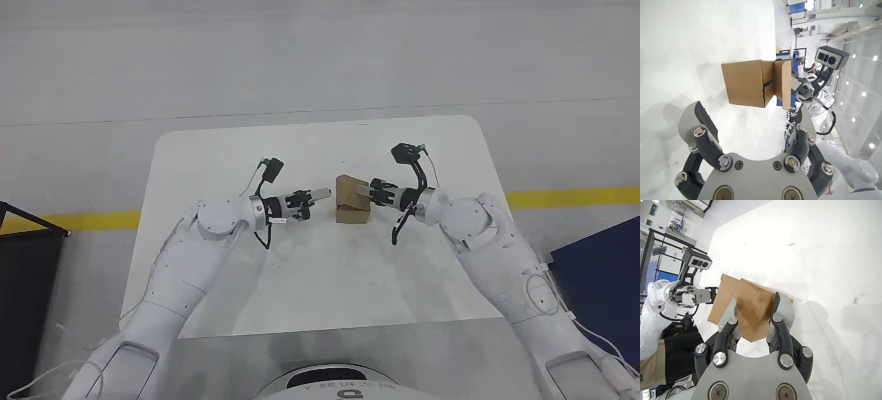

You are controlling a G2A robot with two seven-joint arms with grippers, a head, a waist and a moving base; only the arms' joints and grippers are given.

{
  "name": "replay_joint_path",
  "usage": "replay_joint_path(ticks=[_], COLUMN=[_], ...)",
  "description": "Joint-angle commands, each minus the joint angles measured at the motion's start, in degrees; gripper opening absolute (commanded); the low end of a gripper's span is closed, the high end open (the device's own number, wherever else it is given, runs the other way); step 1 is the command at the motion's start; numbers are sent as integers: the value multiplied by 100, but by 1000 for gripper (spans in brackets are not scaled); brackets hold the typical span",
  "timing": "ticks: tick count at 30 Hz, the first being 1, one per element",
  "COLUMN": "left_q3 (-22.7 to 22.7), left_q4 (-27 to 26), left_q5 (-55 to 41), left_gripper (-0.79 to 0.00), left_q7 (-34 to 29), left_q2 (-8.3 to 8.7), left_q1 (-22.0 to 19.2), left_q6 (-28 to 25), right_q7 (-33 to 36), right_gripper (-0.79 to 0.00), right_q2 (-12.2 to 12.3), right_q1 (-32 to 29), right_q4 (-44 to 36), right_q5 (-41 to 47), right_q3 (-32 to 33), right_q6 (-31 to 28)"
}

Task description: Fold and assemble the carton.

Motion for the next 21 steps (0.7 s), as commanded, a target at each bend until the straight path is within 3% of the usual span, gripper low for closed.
replay_joint_path(ticks=[1,3,9,21], left_q3=[-23,-50,-11,249], left_q4=[-35,-68,-44,441], left_q5=[49,76,210,79], left_gripper=[-206,-215,-366,-317], left_q7=[91,123,18,15], left_q2=[12,25,50,-31], left_q1=[42,54,52,-292], left_q6=[-96,2,233,96], right_q7=[3,15,-15,-101], right_gripper=[-394,-400,-425,-459], right_q2=[-1,-3,-27,-70], right_q1=[1,2,42,121], right_q4=[0,1,-1,54], right_q5=[-10,7,-85,-290], right_q3=[0,1,-85,-215], right_q6=[-5,-6,20,107])
